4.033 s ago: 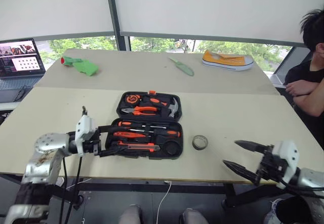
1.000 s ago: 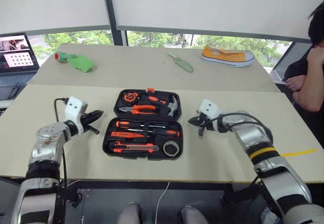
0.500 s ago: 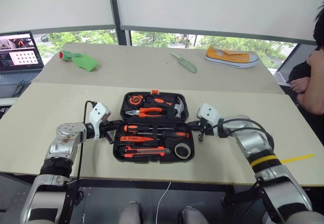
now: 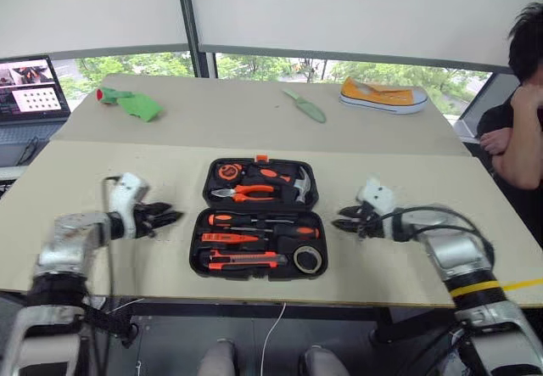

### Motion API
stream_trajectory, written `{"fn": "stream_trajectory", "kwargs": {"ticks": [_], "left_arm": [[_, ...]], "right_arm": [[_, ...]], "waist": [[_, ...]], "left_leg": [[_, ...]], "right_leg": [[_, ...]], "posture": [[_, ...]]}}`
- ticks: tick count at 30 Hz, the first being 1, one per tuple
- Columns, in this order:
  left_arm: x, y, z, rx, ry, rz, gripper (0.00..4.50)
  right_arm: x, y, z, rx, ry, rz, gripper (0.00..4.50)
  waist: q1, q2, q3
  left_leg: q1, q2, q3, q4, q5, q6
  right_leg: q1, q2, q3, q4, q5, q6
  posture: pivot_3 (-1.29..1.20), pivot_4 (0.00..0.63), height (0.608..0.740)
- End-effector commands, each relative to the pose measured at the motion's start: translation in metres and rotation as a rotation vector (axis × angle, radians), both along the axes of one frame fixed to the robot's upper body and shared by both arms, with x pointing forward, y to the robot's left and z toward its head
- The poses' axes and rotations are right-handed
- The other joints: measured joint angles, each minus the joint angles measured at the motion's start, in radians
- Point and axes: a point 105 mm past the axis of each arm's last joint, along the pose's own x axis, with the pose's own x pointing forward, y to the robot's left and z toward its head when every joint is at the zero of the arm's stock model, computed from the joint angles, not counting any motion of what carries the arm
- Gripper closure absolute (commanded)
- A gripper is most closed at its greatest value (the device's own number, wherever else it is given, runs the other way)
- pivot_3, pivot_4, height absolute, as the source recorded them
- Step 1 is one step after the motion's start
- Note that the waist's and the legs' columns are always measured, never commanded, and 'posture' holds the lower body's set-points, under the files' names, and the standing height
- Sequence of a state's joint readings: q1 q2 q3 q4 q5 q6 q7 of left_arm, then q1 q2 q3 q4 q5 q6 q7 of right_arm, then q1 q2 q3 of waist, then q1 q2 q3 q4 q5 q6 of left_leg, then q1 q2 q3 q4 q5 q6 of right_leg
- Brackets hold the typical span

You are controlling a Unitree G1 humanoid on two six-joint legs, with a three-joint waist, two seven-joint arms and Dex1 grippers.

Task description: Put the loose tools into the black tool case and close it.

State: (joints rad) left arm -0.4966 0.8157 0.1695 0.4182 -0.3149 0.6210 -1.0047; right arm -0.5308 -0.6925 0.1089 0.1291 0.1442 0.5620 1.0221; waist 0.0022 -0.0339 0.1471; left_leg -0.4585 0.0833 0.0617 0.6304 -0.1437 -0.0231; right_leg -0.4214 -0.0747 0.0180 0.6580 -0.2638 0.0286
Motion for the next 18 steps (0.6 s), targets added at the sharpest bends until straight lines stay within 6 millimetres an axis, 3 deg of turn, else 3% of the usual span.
{"fn": "stream_trajectory", "kwargs": {"ticks": [1, 3, 5, 10, 18], "left_arm": [[0.004, -0.035, 0.032, -0.131, 0.048, -0.1, 0.61], [0.009, -0.044, 0.033, -0.131, 0.107, -0.081, 0.0], [0.021, -0.051, 0.039, -0.133, 0.108, -0.026, 0.0], [0.039, -0.069, 0.039, -0.113, 0.124, 0.006, 0.0], [0.056, -0.066, 0.029, -0.05, 0.143, 0.075, 0.0]], "right_arm": [[0.008, 0.017, 0.032, 0.077, 0.138, -0.12, 1.2], [0.014, 0.026, 0.042, 0.121, 0.211, -0.161, 0.51], [0.018, 0.034, 0.047, 0.141, 0.252, -0.169, 0.09], [0.039, 0.048, 0.05, 0.159, 0.298, -0.238, 0.09], [0.064, 0.046, 0.039, 0.171, 0.323, -0.334, 0.09]], "waist": [[0.001, 0.0, 0.0], [-0.003, 0.0, 0.0], [-0.001, 0.0, 0.0], [-0.002, -0.001, 0.0], [-0.014, -0.001, 0.001]], "left_leg": [[0.0, 0.0, 0.0, 0.0, 0.0, 0.0], [0.0, 0.0, 0.0, 0.003, 0.001, 0.0], [0.0, 0.0, -0.001, 0.002, 0.003, 0.0], [-0.001, -0.001, -0.001, 0.002, 0.003, 0.001], [-0.002, -0.001, -0.001, -0.001, 0.003, 0.001]], "right_leg": [[0.0, 0.0, 0.0, 0.001, 0.0, 0.0], [-0.001, 0.0, 0.0, 0.004, 0.0, 0.0], [-0.001, 0.0, 0.0, 0.005, 0.0, -0.001], [-0.001, 0.0, 0.0, 0.004, 0.0, -0.001], [-0.003, 0.0, 0.0, 0.005, 0.0, -0.001]], "posture": [[0.0, 0.15, 0.74], [0.0, 0.15, 0.74], [0.0, 0.15, 0.74], [0.0, 0.15, 0.74], [0.0, 0.15, 0.74]]}}
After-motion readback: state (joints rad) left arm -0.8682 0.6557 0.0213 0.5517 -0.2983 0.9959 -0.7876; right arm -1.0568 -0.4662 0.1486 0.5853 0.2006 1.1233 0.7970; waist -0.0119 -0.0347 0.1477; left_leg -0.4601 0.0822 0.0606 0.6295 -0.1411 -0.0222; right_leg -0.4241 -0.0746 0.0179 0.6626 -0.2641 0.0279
